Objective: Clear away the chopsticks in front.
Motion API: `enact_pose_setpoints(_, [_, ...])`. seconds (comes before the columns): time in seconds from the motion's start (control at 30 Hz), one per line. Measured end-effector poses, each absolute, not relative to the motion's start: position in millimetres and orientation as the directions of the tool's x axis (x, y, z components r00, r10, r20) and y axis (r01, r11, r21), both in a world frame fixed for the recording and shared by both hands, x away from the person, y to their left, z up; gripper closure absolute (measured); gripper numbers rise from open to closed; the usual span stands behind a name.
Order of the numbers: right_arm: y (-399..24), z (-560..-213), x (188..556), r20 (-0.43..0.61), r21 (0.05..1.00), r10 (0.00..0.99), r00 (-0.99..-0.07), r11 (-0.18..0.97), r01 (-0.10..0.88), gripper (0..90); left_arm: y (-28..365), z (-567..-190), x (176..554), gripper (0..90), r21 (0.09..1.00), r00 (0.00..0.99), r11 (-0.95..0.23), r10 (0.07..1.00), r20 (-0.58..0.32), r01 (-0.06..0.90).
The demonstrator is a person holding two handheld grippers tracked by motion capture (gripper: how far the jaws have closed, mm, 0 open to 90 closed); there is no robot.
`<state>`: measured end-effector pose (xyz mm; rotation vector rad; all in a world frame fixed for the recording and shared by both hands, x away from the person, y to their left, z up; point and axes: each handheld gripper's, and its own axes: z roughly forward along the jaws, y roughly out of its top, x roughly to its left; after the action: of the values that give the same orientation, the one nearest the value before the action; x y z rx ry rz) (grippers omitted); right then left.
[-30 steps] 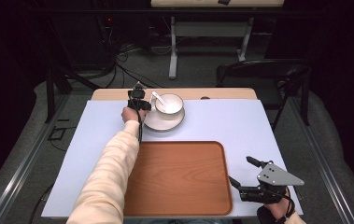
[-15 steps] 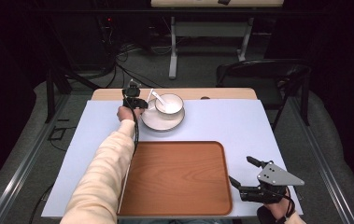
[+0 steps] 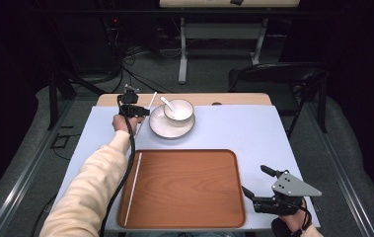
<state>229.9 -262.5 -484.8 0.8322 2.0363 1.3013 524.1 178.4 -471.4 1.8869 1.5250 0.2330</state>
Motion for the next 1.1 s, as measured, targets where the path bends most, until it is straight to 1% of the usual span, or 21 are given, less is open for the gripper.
enact_pose_setpoints(0.37, [-262, -485, 229, -0.137, 0.925, 0.756, -0.64, 0.329, 0.191, 13.9, 193, -461, 486, 84.4, 0.636, 0.327, -0.056, 0.89, -0.317, 0.769])
enact_pose_setpoints(0.67, [-261, -485, 230, -0.14, 0.923, 0.752, -0.644, 0.335, 0.191, 13.9, 191, -458, 453, 84.4, 0.656, 0.386, -0.087, 0.863, -0.327, 0.75])
enact_pose_setpoints(1.1, [-261, -485, 229, -0.142, 0.922, 0.751, -0.644, 0.337, 0.191, 13.9, 191, -461, 407, 84.4, 0.691, 0.426, -0.07, 0.831, -0.358, 0.719])
